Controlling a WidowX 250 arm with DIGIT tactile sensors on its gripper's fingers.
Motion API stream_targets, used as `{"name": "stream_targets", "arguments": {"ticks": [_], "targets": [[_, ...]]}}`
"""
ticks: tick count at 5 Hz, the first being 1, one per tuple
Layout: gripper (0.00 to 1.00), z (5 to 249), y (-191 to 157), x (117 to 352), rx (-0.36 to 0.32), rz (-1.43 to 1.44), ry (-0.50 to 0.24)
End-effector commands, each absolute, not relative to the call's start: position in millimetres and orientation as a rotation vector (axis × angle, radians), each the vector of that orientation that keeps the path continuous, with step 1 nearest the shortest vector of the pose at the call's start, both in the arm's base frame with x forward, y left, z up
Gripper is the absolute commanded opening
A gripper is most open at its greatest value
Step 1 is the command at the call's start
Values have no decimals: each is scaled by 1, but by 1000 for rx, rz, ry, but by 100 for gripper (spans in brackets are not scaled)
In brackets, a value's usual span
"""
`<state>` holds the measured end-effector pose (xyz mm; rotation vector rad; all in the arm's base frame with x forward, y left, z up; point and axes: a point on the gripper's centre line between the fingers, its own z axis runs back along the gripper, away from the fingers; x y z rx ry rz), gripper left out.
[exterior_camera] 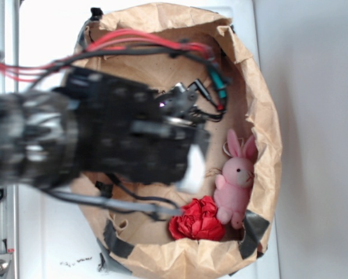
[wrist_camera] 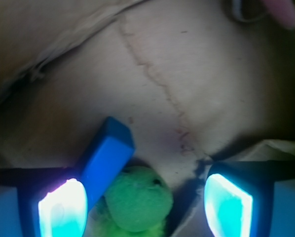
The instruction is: Grab the green animal.
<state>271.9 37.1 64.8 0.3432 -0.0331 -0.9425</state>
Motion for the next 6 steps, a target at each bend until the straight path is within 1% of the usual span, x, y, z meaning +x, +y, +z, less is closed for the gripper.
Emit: {"name": "stream_targets", "arguments": {"ticks": [1, 2, 3, 4, 5, 6], "targets": [[100, 75, 34, 267, 458, -1125, -181], [100, 82, 32, 256, 469, -1228, -217], [100, 87, 37, 250, 461, -1333, -269], [100, 86, 44, 255, 469, -1371, -235], [100, 72, 44, 267, 536, -1350, -193], [100, 60, 43, 277, 589, -1342, -158]]}}
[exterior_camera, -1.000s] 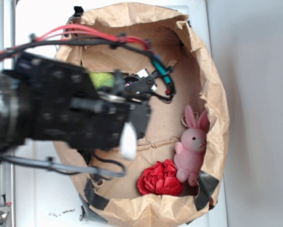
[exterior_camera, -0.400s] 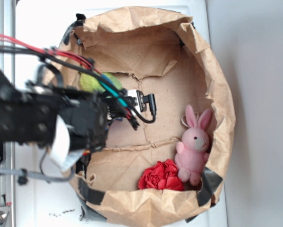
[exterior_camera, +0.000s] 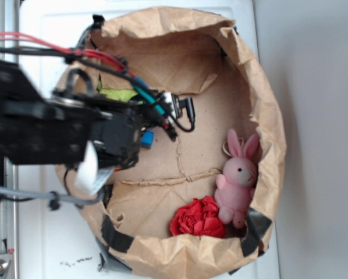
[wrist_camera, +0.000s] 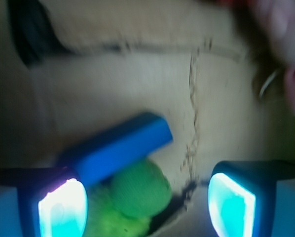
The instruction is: Grab the green animal.
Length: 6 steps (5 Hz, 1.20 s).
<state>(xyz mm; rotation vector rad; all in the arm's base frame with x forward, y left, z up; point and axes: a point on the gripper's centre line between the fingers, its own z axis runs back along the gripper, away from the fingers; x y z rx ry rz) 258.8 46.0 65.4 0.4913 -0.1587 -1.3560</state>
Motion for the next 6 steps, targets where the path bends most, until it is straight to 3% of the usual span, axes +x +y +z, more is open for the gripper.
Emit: {"name": "stream_targets", "arguments": {"ticks": [1, 3, 4, 5, 6], "targets": [[100, 50, 42, 278, 613, -1363, -149], [100, 27, 34, 265, 660, -1454, -155], [100, 28, 30, 252, 653, -1489, -165], [100, 24, 17, 232, 658, -1495, -134], [100, 16, 14, 234, 673, -1482, -97]]}}
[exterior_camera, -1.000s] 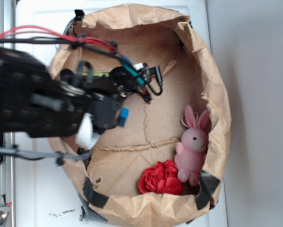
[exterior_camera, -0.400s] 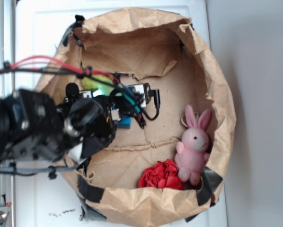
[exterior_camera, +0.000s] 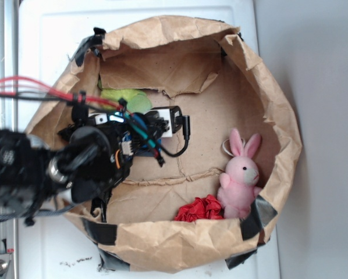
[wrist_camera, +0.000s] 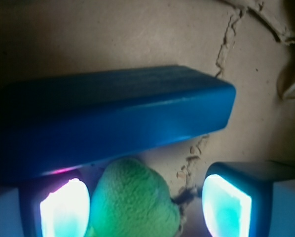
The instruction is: Grab the green animal.
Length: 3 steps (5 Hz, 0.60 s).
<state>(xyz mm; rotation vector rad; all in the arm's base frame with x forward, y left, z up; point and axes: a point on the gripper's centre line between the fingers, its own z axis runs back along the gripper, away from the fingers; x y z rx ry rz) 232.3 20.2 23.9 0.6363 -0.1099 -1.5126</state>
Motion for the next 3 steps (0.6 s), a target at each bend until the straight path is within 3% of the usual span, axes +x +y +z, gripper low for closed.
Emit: {"name": "stream_targets", "arguments": {"ticks": [1, 2, 3], "targets": [[100, 3, 18, 248, 691, -1459, -22], [100, -1, 20, 260, 702, -1475, -15], [100, 3, 19, 265, 655, -1489, 8]]}}
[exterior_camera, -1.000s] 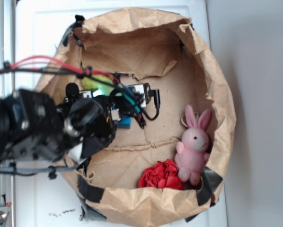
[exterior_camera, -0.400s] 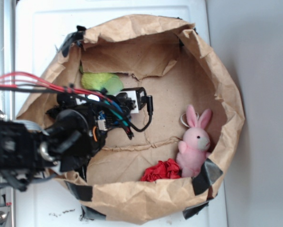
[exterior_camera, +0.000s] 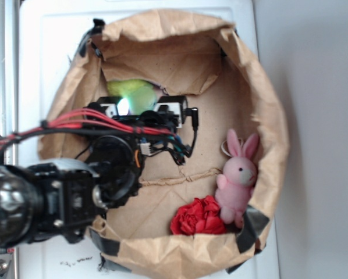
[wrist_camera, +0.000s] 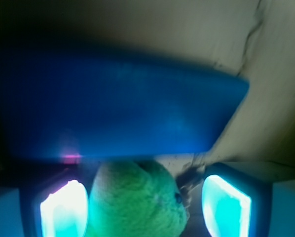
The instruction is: Grab the green animal.
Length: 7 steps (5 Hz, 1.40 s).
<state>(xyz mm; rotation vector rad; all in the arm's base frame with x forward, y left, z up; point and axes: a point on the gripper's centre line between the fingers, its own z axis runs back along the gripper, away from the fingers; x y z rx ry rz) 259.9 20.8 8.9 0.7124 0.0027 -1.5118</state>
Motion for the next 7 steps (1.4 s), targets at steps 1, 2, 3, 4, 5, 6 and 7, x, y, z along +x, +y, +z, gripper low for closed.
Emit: {"name": "stream_targets", "arguments": {"ticks": [1, 2, 3, 4, 5, 6, 7], "targets": [[100, 4, 19, 266, 568, -1523, 45], [100, 8, 18, 261, 433, -1570, 85], [100, 31, 26, 263, 261, -1596, 95], [100, 41, 34, 272, 128, -1608, 64], [100, 43, 37, 274, 121, -1604, 55], [100, 45, 39, 277, 111, -1601, 47], [100, 43, 44, 287, 112, -1578, 57]]}}
